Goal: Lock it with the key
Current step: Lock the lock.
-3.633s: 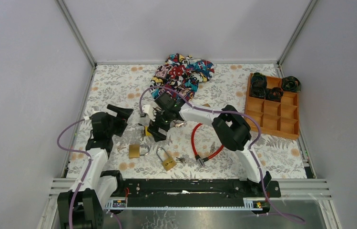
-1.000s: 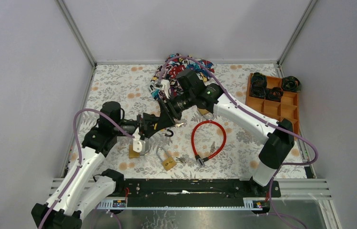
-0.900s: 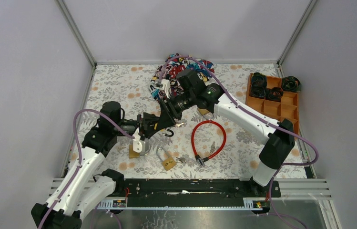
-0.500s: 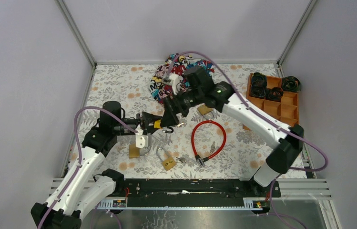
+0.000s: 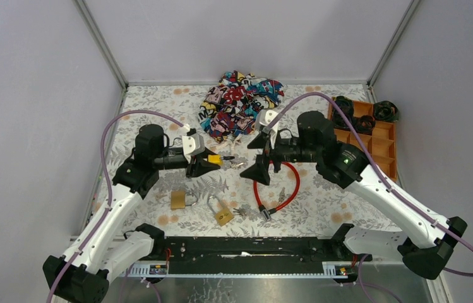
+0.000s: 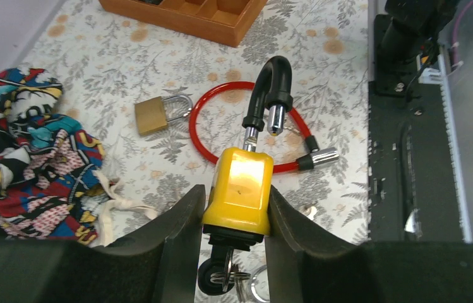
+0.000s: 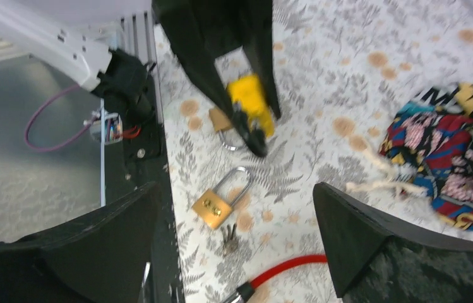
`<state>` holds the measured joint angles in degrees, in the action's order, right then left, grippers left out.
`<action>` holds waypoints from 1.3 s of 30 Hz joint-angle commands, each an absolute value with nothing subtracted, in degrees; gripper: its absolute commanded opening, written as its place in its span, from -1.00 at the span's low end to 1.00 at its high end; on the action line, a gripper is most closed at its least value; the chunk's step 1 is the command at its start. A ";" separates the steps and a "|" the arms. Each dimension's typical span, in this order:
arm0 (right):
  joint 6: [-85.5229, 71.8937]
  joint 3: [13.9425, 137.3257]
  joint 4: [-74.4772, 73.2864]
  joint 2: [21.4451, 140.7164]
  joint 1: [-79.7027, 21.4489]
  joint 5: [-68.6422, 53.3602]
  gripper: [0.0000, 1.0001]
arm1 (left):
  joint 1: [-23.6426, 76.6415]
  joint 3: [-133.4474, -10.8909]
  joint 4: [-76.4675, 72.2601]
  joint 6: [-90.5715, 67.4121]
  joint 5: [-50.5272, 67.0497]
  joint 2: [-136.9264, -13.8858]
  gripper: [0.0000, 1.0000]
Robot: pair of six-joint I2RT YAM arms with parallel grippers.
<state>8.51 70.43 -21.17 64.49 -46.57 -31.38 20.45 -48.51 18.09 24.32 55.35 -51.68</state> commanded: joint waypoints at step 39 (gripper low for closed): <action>-19.28 72.44 -11.54 71.62 -40.25 -38.59 0.95 | 26.60 -48.73 4.10 27.91 42.12 -48.45 -1.00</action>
